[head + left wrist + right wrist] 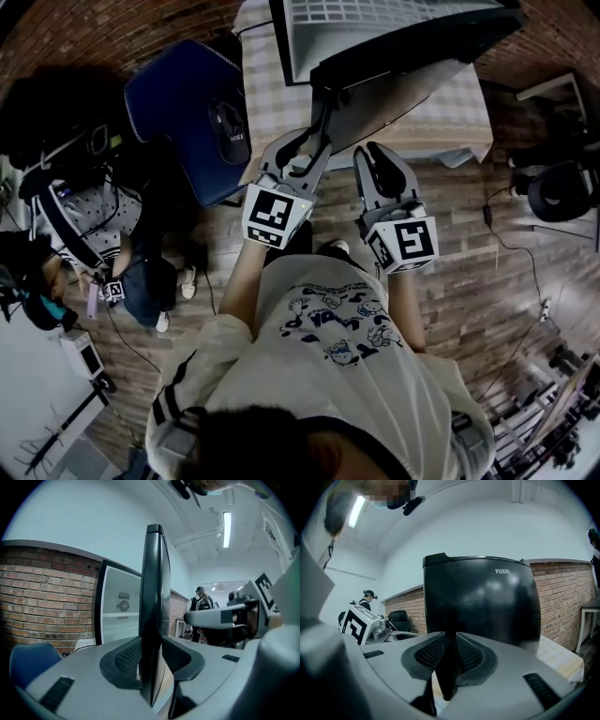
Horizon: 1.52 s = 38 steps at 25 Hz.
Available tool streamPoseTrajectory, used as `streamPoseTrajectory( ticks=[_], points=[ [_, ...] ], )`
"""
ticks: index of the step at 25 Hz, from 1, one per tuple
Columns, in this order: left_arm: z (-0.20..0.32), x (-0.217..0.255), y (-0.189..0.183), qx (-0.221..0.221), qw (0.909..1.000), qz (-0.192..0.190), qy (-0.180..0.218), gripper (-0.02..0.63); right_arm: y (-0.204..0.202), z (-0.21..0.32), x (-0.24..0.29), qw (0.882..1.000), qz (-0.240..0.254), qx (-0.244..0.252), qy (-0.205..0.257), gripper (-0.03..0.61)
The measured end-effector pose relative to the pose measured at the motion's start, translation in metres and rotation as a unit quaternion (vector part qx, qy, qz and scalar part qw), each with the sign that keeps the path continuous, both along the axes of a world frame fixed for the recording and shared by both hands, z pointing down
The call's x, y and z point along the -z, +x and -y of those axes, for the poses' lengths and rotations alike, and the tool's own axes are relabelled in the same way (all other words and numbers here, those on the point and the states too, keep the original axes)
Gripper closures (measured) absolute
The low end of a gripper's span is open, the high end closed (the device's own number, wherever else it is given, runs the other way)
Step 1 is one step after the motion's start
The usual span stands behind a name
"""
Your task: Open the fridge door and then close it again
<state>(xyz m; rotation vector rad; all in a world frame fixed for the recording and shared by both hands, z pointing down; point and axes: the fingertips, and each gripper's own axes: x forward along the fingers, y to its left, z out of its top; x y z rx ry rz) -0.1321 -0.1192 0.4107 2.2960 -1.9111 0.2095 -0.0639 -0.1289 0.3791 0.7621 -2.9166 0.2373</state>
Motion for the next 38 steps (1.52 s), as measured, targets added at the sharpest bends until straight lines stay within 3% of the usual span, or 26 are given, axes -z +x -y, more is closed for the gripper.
streamPoseTrajectory(
  ticks=[19,38],
  points=[
    [0.046,-0.001,-0.076,-0.037,0.9993,0.005,0.000,0.463,-0.079,0.047,-0.012,1.000,-0.002,-0.001,-0.010,0.497],
    [0.094,-0.005,-0.132,-0.047,0.9989,0.004,-0.005,0.460,-0.122,0.077,-0.013,1.000,-0.008,-0.024,-0.008,0.497]
  ],
)
